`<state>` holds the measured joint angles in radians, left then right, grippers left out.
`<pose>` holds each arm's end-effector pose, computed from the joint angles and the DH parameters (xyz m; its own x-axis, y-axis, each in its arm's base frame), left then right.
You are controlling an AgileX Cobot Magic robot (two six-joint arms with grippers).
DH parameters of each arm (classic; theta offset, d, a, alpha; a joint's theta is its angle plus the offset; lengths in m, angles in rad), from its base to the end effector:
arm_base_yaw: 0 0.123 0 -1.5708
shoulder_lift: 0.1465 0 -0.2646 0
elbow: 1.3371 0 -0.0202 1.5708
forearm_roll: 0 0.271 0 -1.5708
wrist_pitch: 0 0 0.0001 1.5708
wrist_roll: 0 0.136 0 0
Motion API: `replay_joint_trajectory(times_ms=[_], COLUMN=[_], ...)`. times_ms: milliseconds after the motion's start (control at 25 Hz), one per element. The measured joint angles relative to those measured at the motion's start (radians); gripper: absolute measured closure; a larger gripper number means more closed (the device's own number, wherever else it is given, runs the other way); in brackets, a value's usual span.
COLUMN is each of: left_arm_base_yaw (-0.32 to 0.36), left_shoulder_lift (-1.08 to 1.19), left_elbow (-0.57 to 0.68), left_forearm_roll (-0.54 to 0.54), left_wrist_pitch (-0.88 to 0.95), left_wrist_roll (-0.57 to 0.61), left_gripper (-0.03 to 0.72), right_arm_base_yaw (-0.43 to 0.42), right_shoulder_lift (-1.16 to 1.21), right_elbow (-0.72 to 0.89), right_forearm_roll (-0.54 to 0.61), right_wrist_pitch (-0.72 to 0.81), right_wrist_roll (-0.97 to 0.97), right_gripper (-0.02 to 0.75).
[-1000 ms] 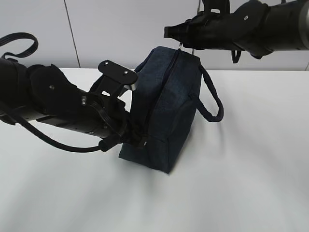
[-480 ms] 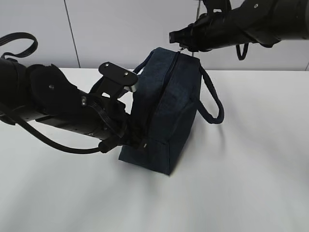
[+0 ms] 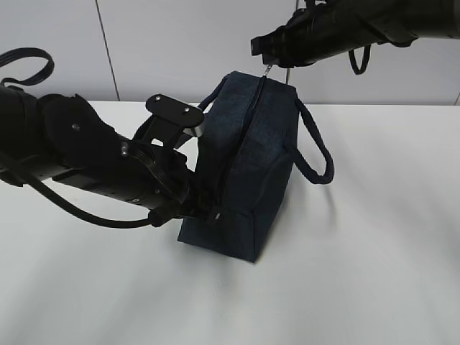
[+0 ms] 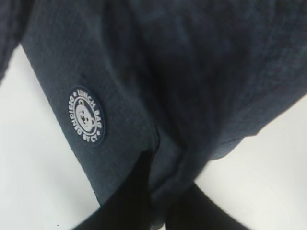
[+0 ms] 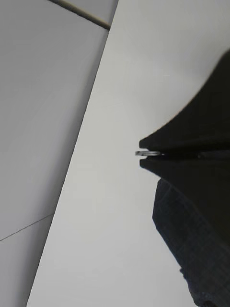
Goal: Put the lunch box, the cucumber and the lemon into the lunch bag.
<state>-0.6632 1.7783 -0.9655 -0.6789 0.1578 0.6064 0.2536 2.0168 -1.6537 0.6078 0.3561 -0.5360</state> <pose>0.3047 -0.2552 0.1049 -0.6342 0.4117 -0.6545 0.6233 0.7730 -0.1177 0.5024 0.1582 0.2159 -0.5408 -0.0979 -0.8354 -0.3856 0.9115 0.1428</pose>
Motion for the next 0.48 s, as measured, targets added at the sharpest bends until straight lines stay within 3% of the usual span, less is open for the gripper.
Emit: replay_joint_trajectory(times_ms=[280, 480], left_arm_base_yaw=[0.000, 0.004], left_shoulder_lift=[-0.017, -0.077], left_elbow=[0.000, 0.004], left_forearm_roll=[-0.058, -0.089], left_wrist_pitch=[0.033, 0.112], left_wrist_roll=[0.000, 0.000], left_gripper=[0.662, 0.444], right_arm_base_yaw=[0.000, 0.000], right_shoulder_lift=[0.007, 0.007], right_elbow=[-0.008, -0.008], right_forearm_roll=[-0.002, -0.004], right_wrist_pitch=[0.017, 0.020], right_wrist_roll=[-0.007, -0.018], right_gripper=[0.738, 0.738])
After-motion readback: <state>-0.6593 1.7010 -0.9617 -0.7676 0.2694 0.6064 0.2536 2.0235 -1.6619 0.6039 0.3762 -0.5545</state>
